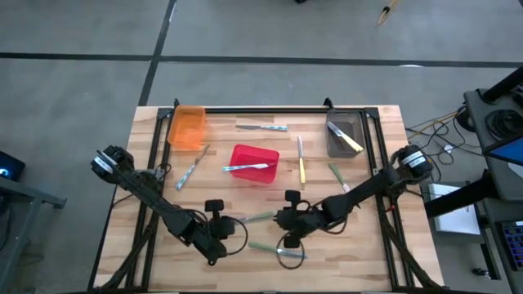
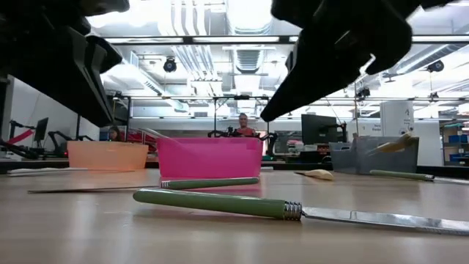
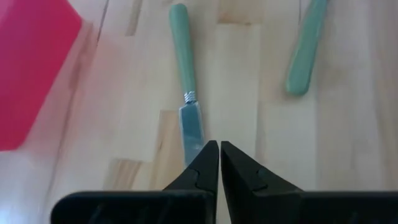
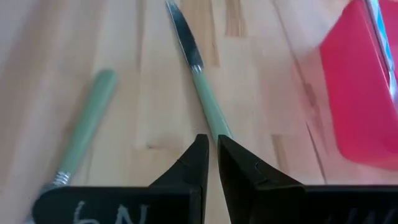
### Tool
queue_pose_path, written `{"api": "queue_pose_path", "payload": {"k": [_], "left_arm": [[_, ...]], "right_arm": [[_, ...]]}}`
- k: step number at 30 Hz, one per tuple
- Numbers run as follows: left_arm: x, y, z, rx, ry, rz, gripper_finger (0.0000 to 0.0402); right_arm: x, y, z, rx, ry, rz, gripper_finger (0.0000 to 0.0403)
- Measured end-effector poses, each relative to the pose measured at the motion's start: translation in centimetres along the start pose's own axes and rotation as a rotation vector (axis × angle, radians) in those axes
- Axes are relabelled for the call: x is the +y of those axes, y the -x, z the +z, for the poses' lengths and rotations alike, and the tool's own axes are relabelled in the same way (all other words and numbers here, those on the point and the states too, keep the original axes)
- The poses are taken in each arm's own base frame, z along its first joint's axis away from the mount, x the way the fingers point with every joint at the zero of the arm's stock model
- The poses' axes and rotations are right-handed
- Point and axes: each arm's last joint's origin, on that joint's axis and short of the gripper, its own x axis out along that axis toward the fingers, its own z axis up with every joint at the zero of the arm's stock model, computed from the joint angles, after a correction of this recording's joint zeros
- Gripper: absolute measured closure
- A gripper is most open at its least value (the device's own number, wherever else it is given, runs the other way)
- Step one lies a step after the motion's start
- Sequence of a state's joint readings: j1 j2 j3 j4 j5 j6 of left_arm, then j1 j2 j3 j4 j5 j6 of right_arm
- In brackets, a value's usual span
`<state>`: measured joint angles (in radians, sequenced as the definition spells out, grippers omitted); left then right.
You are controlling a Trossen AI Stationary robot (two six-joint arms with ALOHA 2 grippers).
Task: Sort silverware by color (type)
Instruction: Put the middle green table knife into the orange bin
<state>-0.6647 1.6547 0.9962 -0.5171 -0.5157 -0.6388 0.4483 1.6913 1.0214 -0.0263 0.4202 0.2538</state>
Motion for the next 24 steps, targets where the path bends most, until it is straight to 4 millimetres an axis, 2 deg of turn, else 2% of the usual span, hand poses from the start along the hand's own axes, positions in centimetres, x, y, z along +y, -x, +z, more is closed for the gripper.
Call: {"api": "queue_pose_path", "payload": {"k": [7,11,17,24], "left_arm": [[0.0,-0.3,-0.2,-0.006,0.0,0.025,0.0402],[-0.1,-0.6,-0.2,-0.013,-0.002,0.044,0.0402],[-0.1,-0.8,-0.2,-0.02,0.027,0.051,0.0402],[-0.1,-0.9,-0.8,-0.003,0.087,0.051,0.0402]], "right_arm": [[-0.4,-0.4,-2.4,-0.244,-0.083,0.061,0.0376],[-0.9,-1.6,-3.1,-0.28,-0.109,0.052,0.0375],[-1.4,-3.9,-2.8,-0.256,-0.112,0.019,0.035],[-0.8,-6.9,-0.9,-0.265,-0.05,0.063,0.0287]]}}
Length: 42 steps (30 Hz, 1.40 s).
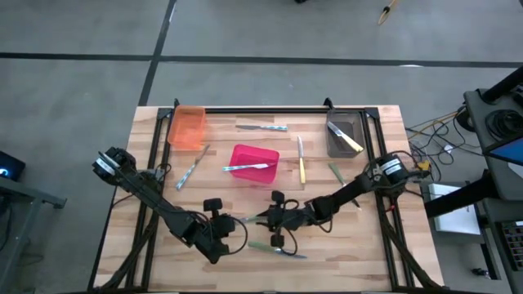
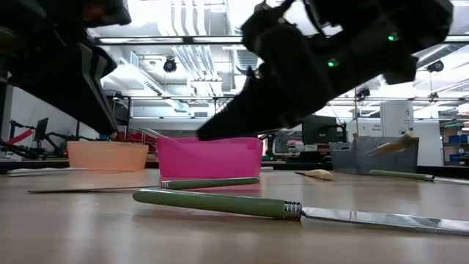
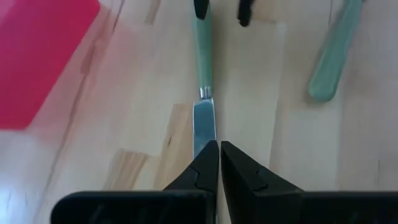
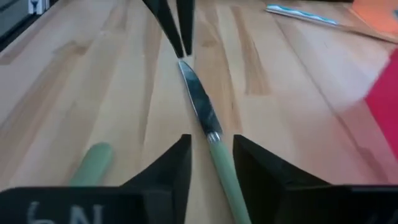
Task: Sort silverware by color (type)
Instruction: Put the middle green table knife into the orange bin
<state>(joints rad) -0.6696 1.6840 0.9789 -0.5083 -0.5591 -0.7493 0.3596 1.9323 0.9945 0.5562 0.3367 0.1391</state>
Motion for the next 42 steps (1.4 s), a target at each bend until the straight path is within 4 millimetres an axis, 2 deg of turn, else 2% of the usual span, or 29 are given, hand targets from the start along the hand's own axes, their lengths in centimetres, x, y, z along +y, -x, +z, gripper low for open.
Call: {"api": "queue_pose_path", "payload": {"k": [9,15,22,28,35,39,42], "left_arm": [[0.4,-0.5,-1.7,0.032,0.084,0.021,0.0402],[0.9,-1.1,-2.8,0.049,0.104,0.04,0.0402],[1.4,-2.0,-4.3,0.064,0.137,0.006,0.0402],[1.5,-2.4,-4.9,0.05,0.167,-0.007,0.0402],[1.4,-2.3,-4.6,0.048,0.173,-0.016,0.0402],[1.4,-1.4,-3.8,0.032,0.18,-0.036,0.0402],[1.5,-0.6,-3.2,0.015,0.182,-0.031,0.0402]], "right_arm": [[-0.2,-2.9,0.0,0.063,0.082,0.028,0.0216],[-1.5,-4.8,-1.1,0.114,0.067,0.034,0.0209],[-2.4,-5.8,-2.5,0.146,0.008,0.057,0.0211],[-2.5,-6.4,-4.4,0.191,0.022,0.045,0.0253],[-2.6,-7.0,-6.6,0.242,0.039,0.041,0.0364],[-2.5,-7.1,-6.9,0.243,0.03,0.068,0.0365],[-2.1,-6.6,-5.9,0.209,0.032,0.084,0.0365]]}}
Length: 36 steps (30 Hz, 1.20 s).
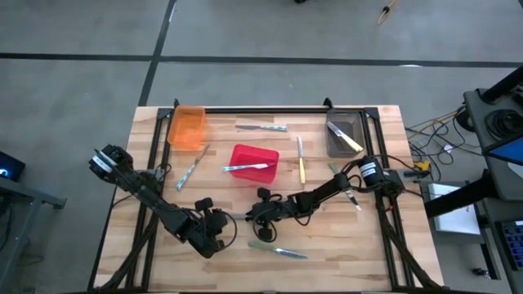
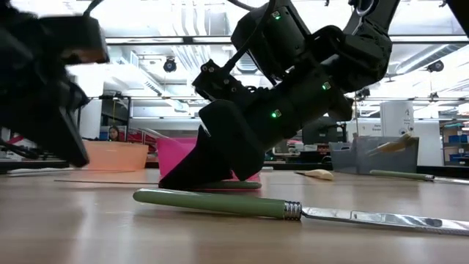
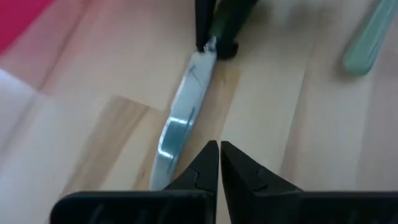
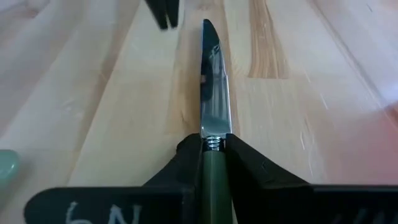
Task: Sort silverware by color (type)
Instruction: Put the middle green table knife into the orange bin
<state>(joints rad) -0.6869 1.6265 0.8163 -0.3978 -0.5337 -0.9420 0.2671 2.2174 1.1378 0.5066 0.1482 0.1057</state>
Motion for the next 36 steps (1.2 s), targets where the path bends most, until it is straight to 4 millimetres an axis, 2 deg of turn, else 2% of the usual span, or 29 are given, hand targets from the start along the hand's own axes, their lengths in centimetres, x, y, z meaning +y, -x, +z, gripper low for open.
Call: {"api": "queue_pose_path", "payload": {"k": [8,12,15,18,22,25,31,36], "left_arm": [[-0.1,4.8,2.5,-0.195,-0.049,-0.004,0.0402],[0.6,7.6,4.0,-0.358,-0.095,0.02,0.0402],[1.3,9.4,4.8,-0.449,-0.119,0.033,0.0402],[1.8,10.7,5.4,-0.5,-0.148,0.013,0.0402],[1.8,11.5,6.1,-0.581,-0.205,-0.005,0.0402],[1.2,11.8,6.6,-0.662,-0.257,-0.026,0.0402],[0.0,11.6,7.4,-0.801,-0.303,-0.125,0.0402],[-0.7,10.8,8.2,-0.95,-0.253,-0.161,0.0402]], "right_arm": [[0.2,4.8,2.0,-0.046,0.03,0.028,0.0365],[-0.2,8.3,2.8,-0.07,0.065,0.033,0.0365],[-0.7,11.3,3.6,-0.148,0.06,0.03,0.0365],[-1.1,13.8,3.5,-0.249,0.038,0.033,0.0365],[-1.4,16.8,4.0,-0.5,-0.003,0.056,0.0365],[-1.6,18.1,4.2,-0.669,-0.004,0.077,0.0365],[-1.4,19.2,5.1,-0.881,0.04,0.118,0.0365],[-1.2,19.3,6.7,-0.997,0.066,0.126,0.0365]]}}
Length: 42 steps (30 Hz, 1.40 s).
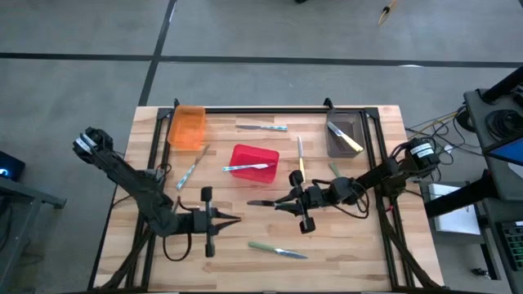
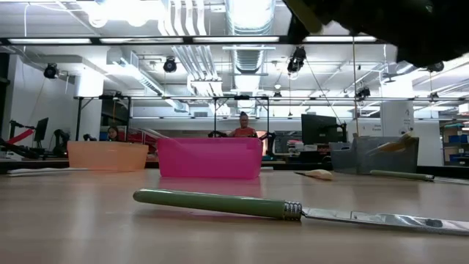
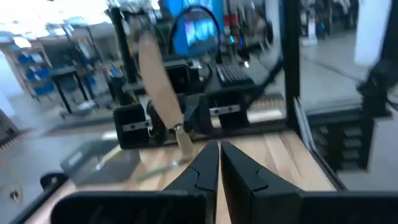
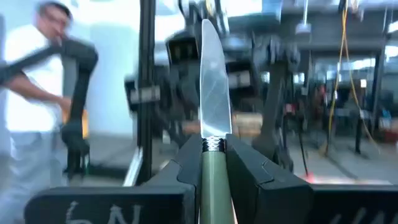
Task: Sort silverware by color (type)
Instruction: Put the middle green table knife into the orange bin
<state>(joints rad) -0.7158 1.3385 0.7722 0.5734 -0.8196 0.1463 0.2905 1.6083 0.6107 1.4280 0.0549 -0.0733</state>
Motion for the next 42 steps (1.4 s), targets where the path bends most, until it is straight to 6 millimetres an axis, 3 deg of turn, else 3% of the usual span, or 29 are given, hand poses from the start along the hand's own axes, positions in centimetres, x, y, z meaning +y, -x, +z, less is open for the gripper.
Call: {"api": "queue_pose_path", "payload": {"k": [5,9,20,24,37,42], "left_arm": [[0.0,-1.8,-0.1,-0.131,0.03,0.063,0.0398],[0.3,-2.7,-0.5,-0.158,0.046,0.089,0.0374],[1.5,-4.4,-1.4,-0.165,0.143,0.149,0.0224],[1.8,-5.1,-1.5,-0.229,0.151,0.11,0.0189],[2.5,-7.6,-3.4,-0.292,0.183,0.12,0.0178],[2.2,-8.6,-3.6,-0.303,0.187,0.127,0.019]], "right_arm": [[0.4,-1.4,0.4,-0.048,0.034,0.009,0.0365],[0.9,-2.2,1.2,-0.089,0.074,0.02,0.0365],[1.1,-2.3,1.1,-0.06,0.094,-0.026,0.0365],[0.9,-2.3,1.0,-0.04,0.12,-0.08,0.0365],[0.8,-2.4,0.9,-0.021,0.16,-0.087,0.0365],[0.8,-2.6,0.8,-0.006,0.176,-0.085,0.0365]]}}
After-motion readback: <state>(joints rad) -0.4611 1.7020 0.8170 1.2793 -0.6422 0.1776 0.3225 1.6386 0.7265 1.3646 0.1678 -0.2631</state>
